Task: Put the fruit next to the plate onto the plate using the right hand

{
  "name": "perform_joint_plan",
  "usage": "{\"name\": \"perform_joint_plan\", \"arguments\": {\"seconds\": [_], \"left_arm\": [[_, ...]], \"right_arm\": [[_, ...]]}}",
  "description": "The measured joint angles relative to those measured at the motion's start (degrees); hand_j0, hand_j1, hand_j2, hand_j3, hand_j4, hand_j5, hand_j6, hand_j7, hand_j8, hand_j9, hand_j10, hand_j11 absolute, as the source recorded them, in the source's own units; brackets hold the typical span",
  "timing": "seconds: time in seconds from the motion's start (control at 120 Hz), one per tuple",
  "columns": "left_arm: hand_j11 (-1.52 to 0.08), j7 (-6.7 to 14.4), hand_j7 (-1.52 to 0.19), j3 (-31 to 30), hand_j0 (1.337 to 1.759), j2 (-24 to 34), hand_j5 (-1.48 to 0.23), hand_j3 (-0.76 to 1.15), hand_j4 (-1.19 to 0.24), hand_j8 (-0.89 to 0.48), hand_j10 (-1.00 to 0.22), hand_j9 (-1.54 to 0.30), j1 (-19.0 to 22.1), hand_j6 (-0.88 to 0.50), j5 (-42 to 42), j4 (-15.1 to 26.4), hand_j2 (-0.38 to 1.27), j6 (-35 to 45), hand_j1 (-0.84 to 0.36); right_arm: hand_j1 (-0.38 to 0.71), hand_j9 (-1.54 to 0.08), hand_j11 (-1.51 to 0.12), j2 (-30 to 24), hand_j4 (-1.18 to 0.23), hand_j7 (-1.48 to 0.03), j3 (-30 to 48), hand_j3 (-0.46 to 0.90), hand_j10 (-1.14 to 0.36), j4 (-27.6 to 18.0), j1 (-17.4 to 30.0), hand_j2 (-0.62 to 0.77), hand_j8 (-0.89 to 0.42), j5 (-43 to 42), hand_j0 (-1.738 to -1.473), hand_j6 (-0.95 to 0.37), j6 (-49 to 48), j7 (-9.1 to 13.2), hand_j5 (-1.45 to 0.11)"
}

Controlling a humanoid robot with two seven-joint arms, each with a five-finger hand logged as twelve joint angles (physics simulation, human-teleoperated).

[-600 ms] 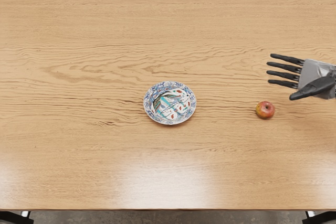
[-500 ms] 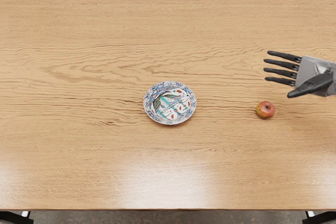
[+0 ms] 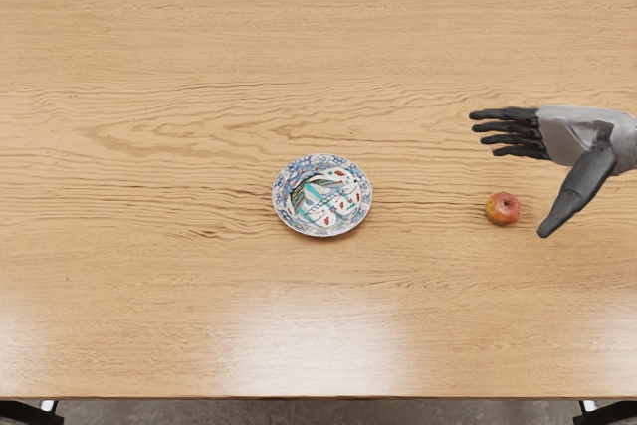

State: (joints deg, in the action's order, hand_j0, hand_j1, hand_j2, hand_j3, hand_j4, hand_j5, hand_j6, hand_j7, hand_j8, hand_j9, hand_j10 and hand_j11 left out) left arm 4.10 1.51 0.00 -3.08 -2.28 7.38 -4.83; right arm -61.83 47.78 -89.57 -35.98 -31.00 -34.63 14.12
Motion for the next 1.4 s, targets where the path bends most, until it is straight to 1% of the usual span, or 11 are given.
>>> {"name": "perform_joint_plan", "arguments": {"seconds": [0.033, 0.117, 0.2, 0.275, 0.342, 0.383, 0.492, 0.625, 0.867, 1.142, 1.4], "left_arm": [[-0.30, 0.00, -0.30, 0.00, 1.658, 0.00, -0.30, 0.00, -0.23, -0.23, -0.23, -0.30, 0.00, -0.23, 0.00, 0.00, 0.05, 0.00, 0.07], [-0.30, 0.02, -0.30, 0.00, 1.658, 0.00, -0.30, 0.00, -0.23, -0.23, -0.23, -0.30, 0.00, -0.23, 0.00, 0.00, 0.05, 0.00, 0.07], [-0.30, 0.01, -0.30, 0.00, 1.658, 0.00, -0.30, 0.00, -0.23, -0.23, -0.23, -0.30, 0.00, -0.23, 0.00, 0.00, 0.05, 0.00, 0.07], [-0.30, 0.02, -0.30, 0.00, 1.658, 0.00, -0.30, 0.00, -0.23, -0.23, -0.23, -0.30, 0.00, -0.23, 0.00, 0.00, 0.05, 0.00, 0.07], [-0.30, 0.00, -0.30, 0.00, 1.658, 0.00, -0.30, 0.00, -0.23, -0.23, -0.23, -0.30, 0.00, -0.23, 0.00, -0.01, 0.05, 0.00, 0.07], [-0.30, 0.00, -0.30, 0.00, 1.658, 0.00, -0.30, 0.00, -0.23, -0.23, -0.23, -0.30, 0.00, -0.23, 0.00, -0.01, 0.05, 0.00, 0.07], [-0.30, 0.00, -0.30, 0.00, 1.658, 0.00, -0.30, 0.00, -0.23, -0.23, -0.23, -0.30, 0.00, -0.23, 0.00, 0.00, 0.05, 0.00, 0.07], [-0.30, 0.01, -0.30, 0.00, 1.658, 0.00, -0.30, 0.00, -0.23, -0.23, -0.23, -0.30, 0.00, -0.23, 0.00, 0.00, 0.05, 0.00, 0.07], [-0.30, 0.02, -0.30, 0.00, 1.658, 0.00, -0.30, 0.00, -0.23, -0.23, -0.23, -0.30, 0.00, -0.23, 0.00, 0.00, 0.05, 0.00, 0.07], [-0.30, 0.00, -0.30, 0.00, 1.658, 0.00, -0.30, 0.00, -0.23, -0.23, -0.23, -0.30, 0.00, -0.23, 0.00, 0.00, 0.05, 0.00, 0.07], [-0.30, 0.01, -0.30, 0.00, 1.658, 0.00, -0.30, 0.00, -0.23, -0.23, -0.23, -0.30, 0.00, -0.23, 0.00, 0.00, 0.05, 0.00, 0.07]], "right_arm": [[-0.30, -0.05, -0.05, -0.76, -0.04, -0.05, -0.07, 0.00, -0.04, -1.69, -0.03, -0.01, -0.04, -3.07, -1.658, -0.04, 1.13, 0.34, -0.05], [-0.31, -0.05, -0.05, -1.48, -0.04, -0.05, -0.23, 0.00, -0.04, -4.66, -0.36, -0.01, -0.04, -9.90, -1.658, -0.04, 4.64, 4.20, -0.05], [-0.31, -0.05, -0.05, -1.63, -0.04, -0.05, -1.20, 0.00, -0.04, -6.49, -0.68, -0.01, -0.04, -14.20, -1.658, -0.04, 11.45, 6.63, -0.05], [-0.31, -0.05, -0.05, -1.20, -0.04, -0.05, -2.95, 0.00, -0.04, -7.40, -0.84, -0.01, -0.04, -17.61, -1.658, -0.04, 17.40, 9.88, -0.05], [-0.31, -0.05, -0.05, -0.06, -0.04, -0.05, -3.95, 0.00, -0.04, -7.84, -0.92, 0.00, -0.04, -20.26, -1.658, -0.04, 21.06, 14.34, -0.05], [-0.31, -0.05, -0.05, 1.10, -0.04, -0.05, -4.32, 0.00, -0.04, -8.01, -0.95, 0.00, -0.04, -21.98, -1.658, -0.04, 22.82, 16.50, -0.05], [-0.31, -0.05, -0.05, 3.48, -0.04, -0.05, -5.44, 0.00, -0.04, -8.21, -1.01, 0.00, -0.04, -24.26, -1.658, -0.04, 25.25, 19.34, -0.05], [-0.31, -0.05, -0.05, 5.78, -0.04, -0.05, -6.04, 0.00, -0.04, -8.29, -1.61, 0.00, -0.04, -24.83, -1.658, -0.05, 27.04, 20.45, -0.05], [-0.31, -0.05, -0.05, 7.97, -0.04, -0.05, -8.90, 0.00, -0.04, -8.30, -2.49, 0.00, -0.04, -24.78, -1.658, -0.04, 34.53, 20.84, -0.05], [-0.31, -0.05, -0.05, 11.76, -0.04, -0.05, -15.92, 0.00, -0.04, -8.34, -2.16, 0.00, -0.04, -34.48, -1.658, -0.04, 43.84, 20.88, -0.05], [-0.31, -0.05, -0.05, 13.98, -0.04, -0.05, -19.89, 0.00, -0.04, -8.10, -2.44, 0.00, -0.04, -35.32, -1.658, -0.04, 47.20, 20.88, -0.05]]}}
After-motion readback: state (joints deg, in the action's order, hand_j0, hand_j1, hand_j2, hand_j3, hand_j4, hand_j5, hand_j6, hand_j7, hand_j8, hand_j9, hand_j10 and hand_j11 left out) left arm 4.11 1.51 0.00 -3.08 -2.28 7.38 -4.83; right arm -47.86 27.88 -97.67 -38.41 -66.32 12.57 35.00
